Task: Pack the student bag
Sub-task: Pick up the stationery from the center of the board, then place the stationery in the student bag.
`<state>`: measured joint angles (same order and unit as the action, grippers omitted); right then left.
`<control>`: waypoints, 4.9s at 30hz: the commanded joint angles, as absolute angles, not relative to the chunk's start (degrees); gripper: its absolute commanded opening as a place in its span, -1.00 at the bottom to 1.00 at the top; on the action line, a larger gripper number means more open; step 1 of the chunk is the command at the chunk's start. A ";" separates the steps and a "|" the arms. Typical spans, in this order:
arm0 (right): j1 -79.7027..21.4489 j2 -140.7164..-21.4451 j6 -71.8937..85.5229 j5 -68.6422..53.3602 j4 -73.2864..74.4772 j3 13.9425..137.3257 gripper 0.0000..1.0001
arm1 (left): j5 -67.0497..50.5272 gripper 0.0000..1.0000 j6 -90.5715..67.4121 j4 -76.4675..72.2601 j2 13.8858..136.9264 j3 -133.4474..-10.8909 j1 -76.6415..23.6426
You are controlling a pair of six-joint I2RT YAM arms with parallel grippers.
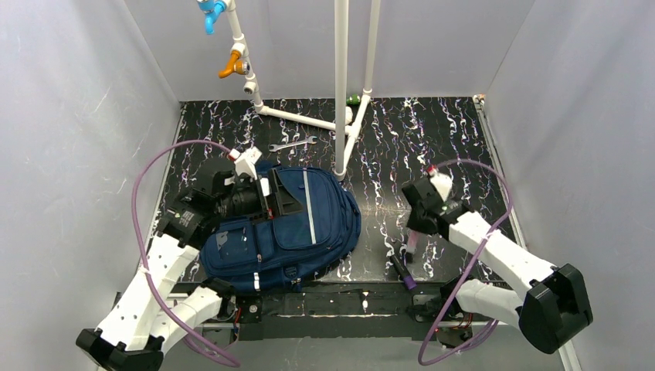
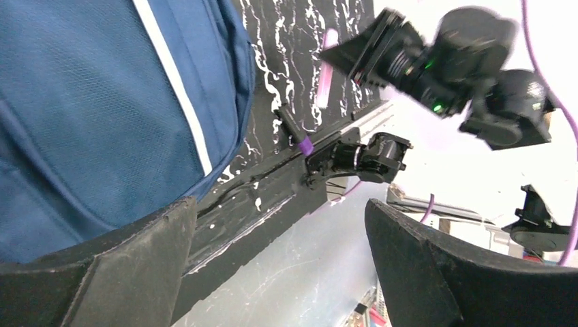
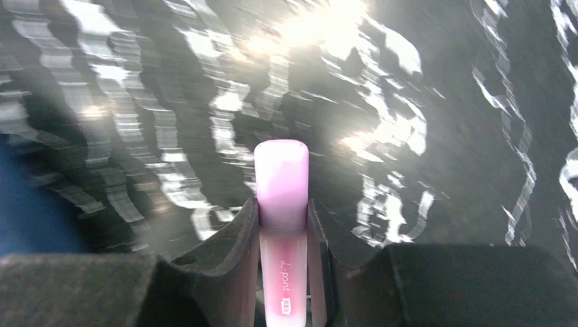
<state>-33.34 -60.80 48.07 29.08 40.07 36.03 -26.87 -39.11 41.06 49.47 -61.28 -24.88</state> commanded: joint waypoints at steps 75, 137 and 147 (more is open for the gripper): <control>-39.47 -59.02 92.66 -31.01 -55.93 30.08 0.38 | -16.64 -1.00 -63.93 3.84 43.59 -49.95 -33.22; -53.12 -70.41 63.61 -25.61 -26.86 41.31 -0.97 | 19.32 -0.46 -45.80 61.18 60.73 -51.81 -33.26; -57.03 -84.00 58.41 -24.68 -18.67 50.97 -0.97 | 20.65 -1.00 -41.92 59.93 52.50 -51.60 -33.22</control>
<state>-56.25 -78.85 62.06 -24.23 -21.78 42.06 18.20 -43.79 59.86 56.69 -51.22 -33.34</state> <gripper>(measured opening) 0.233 0.023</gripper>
